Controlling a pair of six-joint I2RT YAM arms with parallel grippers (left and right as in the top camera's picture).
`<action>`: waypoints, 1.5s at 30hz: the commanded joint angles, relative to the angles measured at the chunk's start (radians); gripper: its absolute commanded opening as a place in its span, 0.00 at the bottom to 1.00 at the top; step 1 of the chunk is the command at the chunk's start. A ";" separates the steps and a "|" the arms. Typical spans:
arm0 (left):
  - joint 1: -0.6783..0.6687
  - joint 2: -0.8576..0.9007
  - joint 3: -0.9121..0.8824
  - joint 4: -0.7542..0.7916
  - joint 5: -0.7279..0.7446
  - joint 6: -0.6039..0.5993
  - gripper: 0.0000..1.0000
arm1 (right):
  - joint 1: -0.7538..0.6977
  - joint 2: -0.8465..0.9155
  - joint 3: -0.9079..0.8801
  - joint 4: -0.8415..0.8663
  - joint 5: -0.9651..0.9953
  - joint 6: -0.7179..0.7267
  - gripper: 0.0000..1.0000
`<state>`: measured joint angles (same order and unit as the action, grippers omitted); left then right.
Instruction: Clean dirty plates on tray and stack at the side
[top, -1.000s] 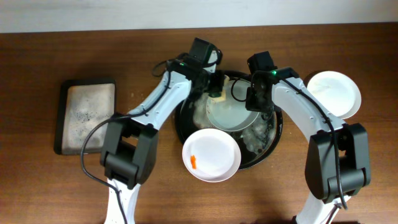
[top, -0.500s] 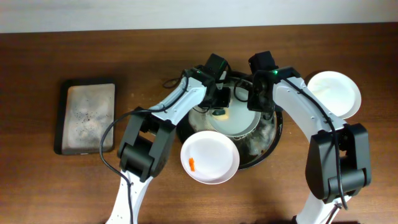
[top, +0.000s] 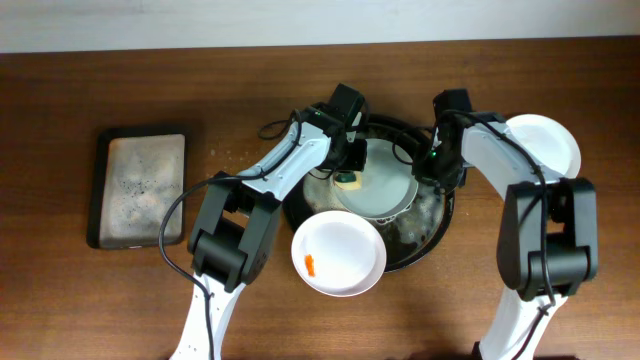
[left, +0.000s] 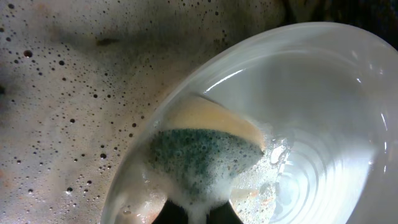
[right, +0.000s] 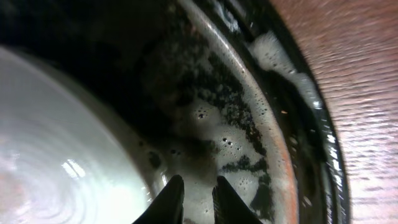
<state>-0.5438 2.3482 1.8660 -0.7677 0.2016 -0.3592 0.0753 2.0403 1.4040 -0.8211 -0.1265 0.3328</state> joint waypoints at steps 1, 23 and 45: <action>0.003 0.041 -0.002 -0.010 -0.068 0.024 0.00 | 0.015 0.017 -0.005 -0.001 -0.079 -0.032 0.19; 0.001 0.041 0.036 -0.034 -0.029 0.040 0.00 | 0.011 -0.018 -0.117 0.097 -0.140 -0.062 0.09; 0.000 0.118 0.220 -0.363 -0.481 0.061 0.00 | 0.009 -0.018 -0.117 0.092 -0.124 0.017 0.04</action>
<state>-0.5972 2.4138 2.0331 -1.0660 -0.1276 -0.3084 0.0933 2.0060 1.3083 -0.7204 -0.3023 0.3344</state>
